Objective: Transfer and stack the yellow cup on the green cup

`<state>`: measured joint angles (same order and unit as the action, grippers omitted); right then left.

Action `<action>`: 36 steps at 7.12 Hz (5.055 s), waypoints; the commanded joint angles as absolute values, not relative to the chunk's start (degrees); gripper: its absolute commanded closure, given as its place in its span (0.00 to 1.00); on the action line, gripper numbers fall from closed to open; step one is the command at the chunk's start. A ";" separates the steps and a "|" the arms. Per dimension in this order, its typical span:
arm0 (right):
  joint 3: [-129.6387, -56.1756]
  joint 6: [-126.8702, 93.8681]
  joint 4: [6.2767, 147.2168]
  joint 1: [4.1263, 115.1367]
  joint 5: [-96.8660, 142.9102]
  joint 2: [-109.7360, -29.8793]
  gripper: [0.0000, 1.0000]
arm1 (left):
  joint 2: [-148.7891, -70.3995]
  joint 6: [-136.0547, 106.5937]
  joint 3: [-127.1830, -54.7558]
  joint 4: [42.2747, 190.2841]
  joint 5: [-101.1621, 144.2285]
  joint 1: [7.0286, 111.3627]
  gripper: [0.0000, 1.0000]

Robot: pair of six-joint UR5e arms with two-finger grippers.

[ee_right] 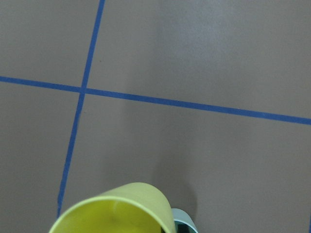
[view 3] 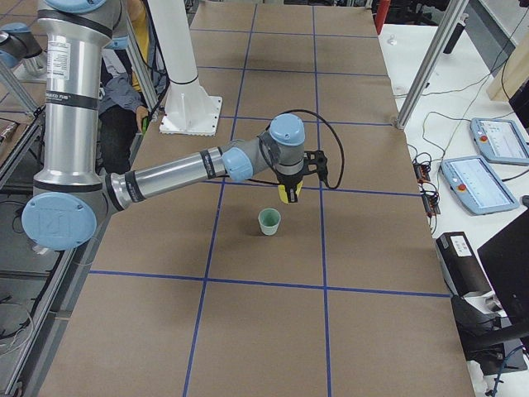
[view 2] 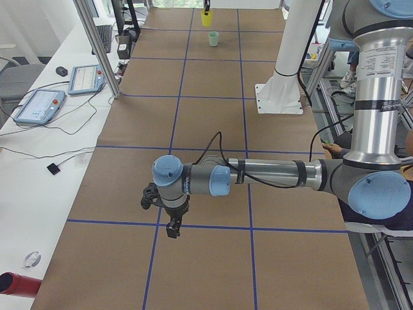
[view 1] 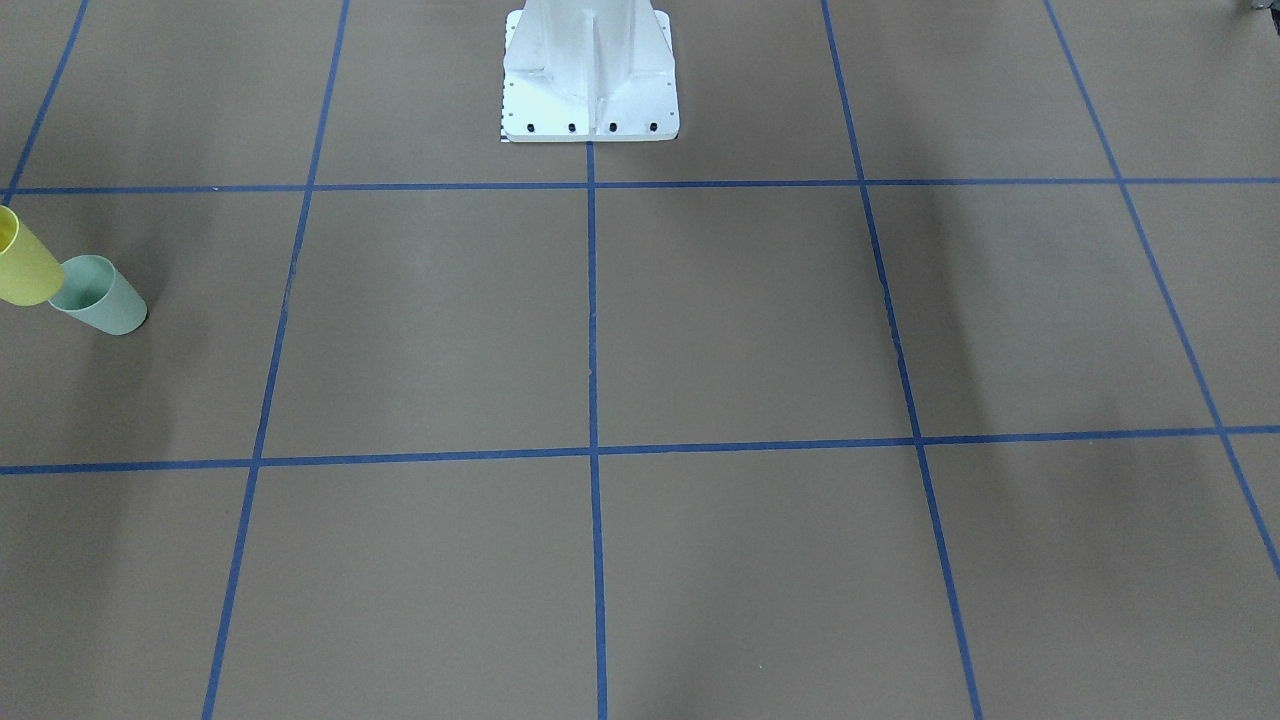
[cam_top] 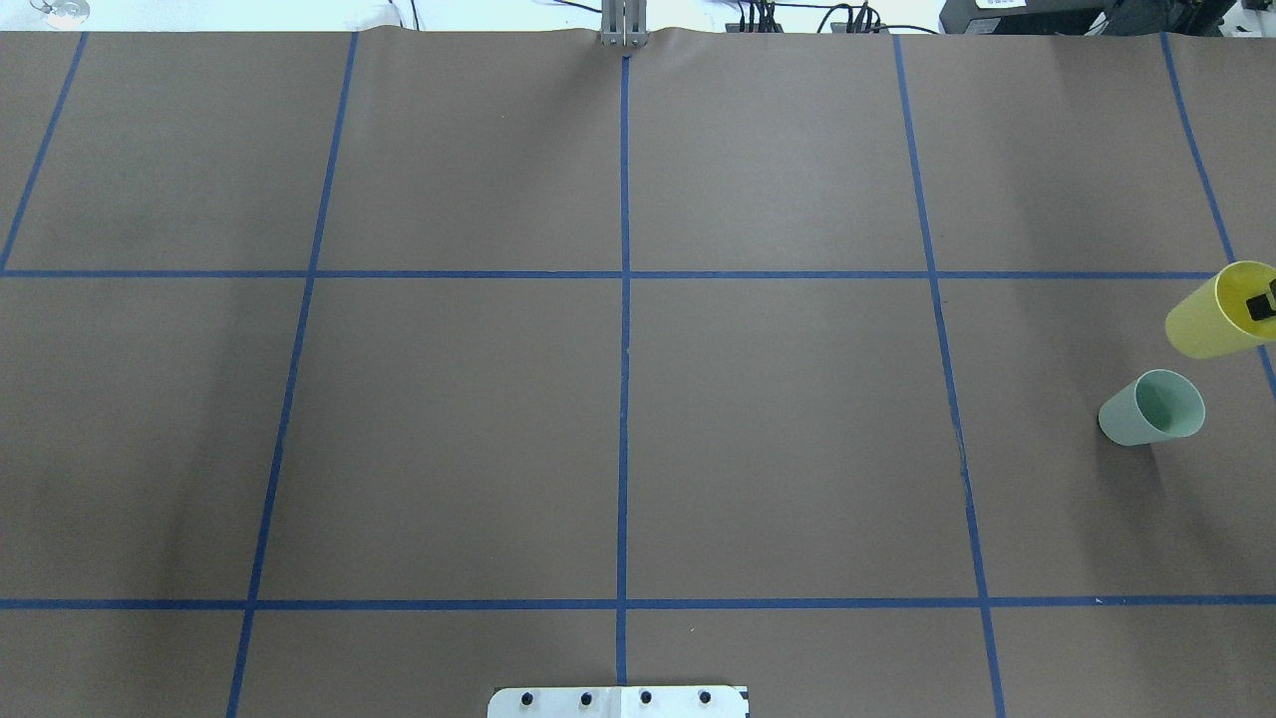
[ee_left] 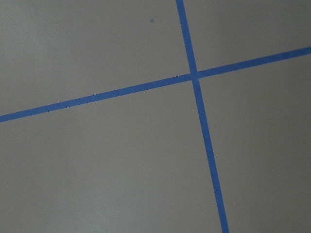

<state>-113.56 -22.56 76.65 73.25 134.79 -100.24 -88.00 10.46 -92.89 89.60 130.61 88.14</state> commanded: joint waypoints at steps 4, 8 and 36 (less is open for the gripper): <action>-111.36 -27.68 71.04 67.33 134.21 -103.27 1.00 | -84.99 10.46 -96.42 89.74 130.78 88.07 0.00; -110.31 -27.77 70.14 66.36 132.89 -104.33 1.00 | -84.99 10.46 -96.59 89.74 130.78 88.07 0.00; -102.57 0.00 94.83 89.56 129.99 -98.61 0.00 | -85.52 4.22 -95.55 89.65 133.60 89.30 0.00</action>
<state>-102.58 0.03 94.83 89.56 129.99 -98.65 -85.59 4.69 -96.21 89.51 133.58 89.17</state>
